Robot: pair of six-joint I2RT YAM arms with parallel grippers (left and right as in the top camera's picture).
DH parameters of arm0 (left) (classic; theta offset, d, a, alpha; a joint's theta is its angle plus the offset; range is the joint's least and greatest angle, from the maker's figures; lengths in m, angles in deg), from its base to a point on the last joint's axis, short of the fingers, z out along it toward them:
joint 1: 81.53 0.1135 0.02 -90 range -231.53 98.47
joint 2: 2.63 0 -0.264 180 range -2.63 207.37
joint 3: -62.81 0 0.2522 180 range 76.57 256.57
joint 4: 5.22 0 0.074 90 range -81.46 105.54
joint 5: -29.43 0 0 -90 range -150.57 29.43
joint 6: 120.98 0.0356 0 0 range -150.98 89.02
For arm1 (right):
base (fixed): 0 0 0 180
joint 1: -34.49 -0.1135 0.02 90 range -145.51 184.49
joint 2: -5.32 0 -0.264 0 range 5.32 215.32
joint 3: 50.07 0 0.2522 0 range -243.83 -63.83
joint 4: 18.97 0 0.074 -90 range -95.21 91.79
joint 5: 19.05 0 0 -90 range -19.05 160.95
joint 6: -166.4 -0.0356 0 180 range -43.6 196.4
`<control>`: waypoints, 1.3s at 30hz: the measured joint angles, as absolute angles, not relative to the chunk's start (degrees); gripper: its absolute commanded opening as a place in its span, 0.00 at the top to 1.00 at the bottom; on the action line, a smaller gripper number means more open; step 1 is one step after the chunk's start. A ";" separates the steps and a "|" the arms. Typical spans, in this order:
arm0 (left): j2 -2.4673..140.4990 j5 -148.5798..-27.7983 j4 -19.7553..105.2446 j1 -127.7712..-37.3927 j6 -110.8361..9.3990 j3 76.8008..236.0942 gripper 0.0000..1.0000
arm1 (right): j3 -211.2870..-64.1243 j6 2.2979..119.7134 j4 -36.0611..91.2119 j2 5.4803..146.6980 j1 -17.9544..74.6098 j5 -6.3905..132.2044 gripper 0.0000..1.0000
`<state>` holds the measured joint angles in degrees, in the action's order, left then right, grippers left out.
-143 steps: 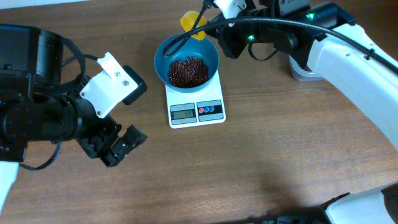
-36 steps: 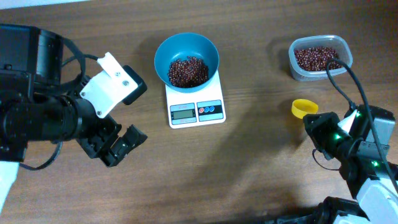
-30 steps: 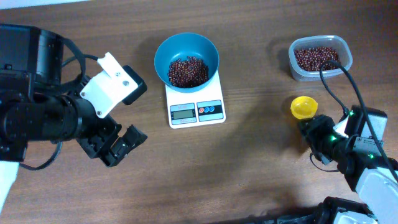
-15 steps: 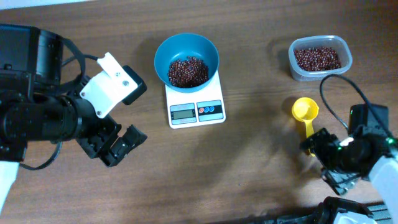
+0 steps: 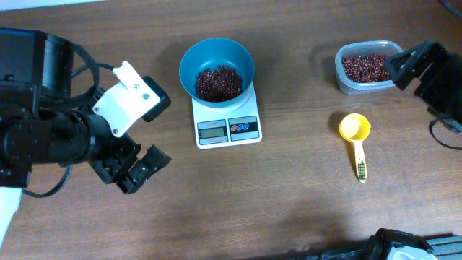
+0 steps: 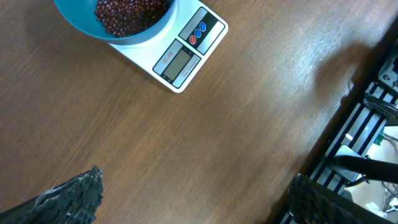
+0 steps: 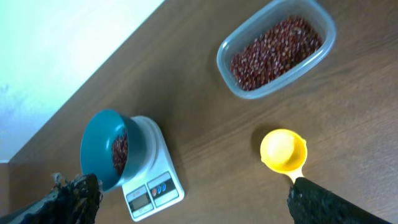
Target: Scoop item into bowl and weigh 50g on scale
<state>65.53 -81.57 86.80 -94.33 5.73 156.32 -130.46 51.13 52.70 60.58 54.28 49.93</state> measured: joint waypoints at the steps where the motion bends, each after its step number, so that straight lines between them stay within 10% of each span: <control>1: 65.53 -81.57 86.80 -94.33 5.71 156.32 0.01 | -130.46 51.21 54.16 61.06 54.28 49.30 0.01; 10: 65.53 -81.57 86.80 -94.33 5.71 156.32 0.01 | -127.99 61.71 52.92 44.23 47.81 51.05 0.01; 21: 65.53 -81.57 86.69 -94.33 5.73 156.29 0.01 | -83.99 63.15 19.54 6.68 46.00 53.13 0.01; 39: 65.53 -81.57 86.80 -94.33 5.71 156.29 0.01 | -64.58 72.57 -1.59 6.11 32.62 62.42 0.01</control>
<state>65.53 -81.57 86.80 -94.33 5.71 156.29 -64.58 72.57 -1.59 6.11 32.62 62.42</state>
